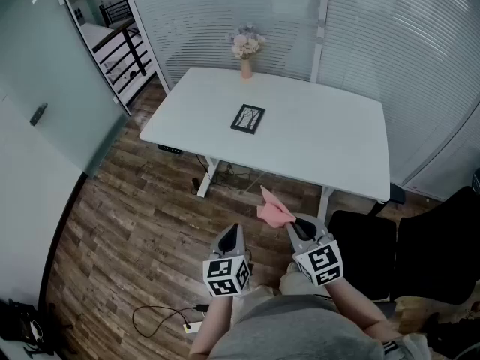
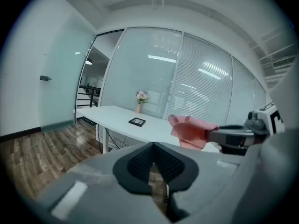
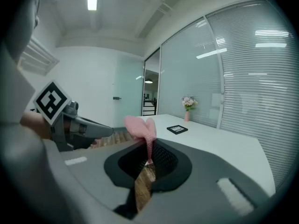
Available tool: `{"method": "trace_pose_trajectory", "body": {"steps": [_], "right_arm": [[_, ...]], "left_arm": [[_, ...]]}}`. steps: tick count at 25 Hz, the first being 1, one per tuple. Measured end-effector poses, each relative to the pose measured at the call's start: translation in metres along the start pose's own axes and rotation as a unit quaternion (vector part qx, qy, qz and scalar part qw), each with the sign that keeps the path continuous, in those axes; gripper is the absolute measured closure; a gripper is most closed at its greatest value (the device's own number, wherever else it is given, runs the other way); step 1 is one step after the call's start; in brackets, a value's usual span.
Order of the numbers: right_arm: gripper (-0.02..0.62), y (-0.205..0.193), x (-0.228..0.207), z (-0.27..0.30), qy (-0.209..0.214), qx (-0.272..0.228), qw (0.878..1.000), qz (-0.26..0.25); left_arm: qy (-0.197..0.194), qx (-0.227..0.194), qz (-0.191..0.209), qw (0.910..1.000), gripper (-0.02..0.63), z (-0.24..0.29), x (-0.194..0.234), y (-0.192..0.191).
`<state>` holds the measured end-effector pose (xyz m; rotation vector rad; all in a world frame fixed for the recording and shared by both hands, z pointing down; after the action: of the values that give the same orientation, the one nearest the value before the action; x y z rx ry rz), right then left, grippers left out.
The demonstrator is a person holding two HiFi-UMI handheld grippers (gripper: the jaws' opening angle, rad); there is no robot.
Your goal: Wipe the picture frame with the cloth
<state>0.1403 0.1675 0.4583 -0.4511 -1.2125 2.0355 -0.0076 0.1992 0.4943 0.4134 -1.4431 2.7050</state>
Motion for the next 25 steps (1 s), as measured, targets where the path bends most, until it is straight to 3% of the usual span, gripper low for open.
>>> {"method": "trace_pose_trajectory", "body": {"steps": [11, 20, 25], "right_arm": [[0.581, -0.019, 0.001, -0.029, 0.003, -0.006, 1.000, 0.006], [0.580, -0.018, 0.025, -0.034, 0.024, -0.017, 0.999, 0.014], [0.578, -0.016, 0.033, -0.035, 0.015, -0.026, 0.999, 0.020]], "left_arm": [[-0.005, 0.003, 0.013, 0.9999, 0.604, -0.013, -0.031, -0.016], [-0.006, -0.001, 0.014, 0.9999, 0.604, -0.030, -0.030, -0.023], [-0.009, 0.004, 0.018, 0.9998, 0.604, -0.038, -0.025, -0.030]]}}
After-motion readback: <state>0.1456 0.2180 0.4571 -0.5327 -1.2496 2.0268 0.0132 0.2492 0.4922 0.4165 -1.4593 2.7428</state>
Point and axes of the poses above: the fingertips, and each gripper's own axes: z forward along the fingers, x to its left, y out of its top, the point moved 2 cm from there along -z, backward along the fingers, and after that the axes turned 12 degrees about x, right-handed, at the moved point
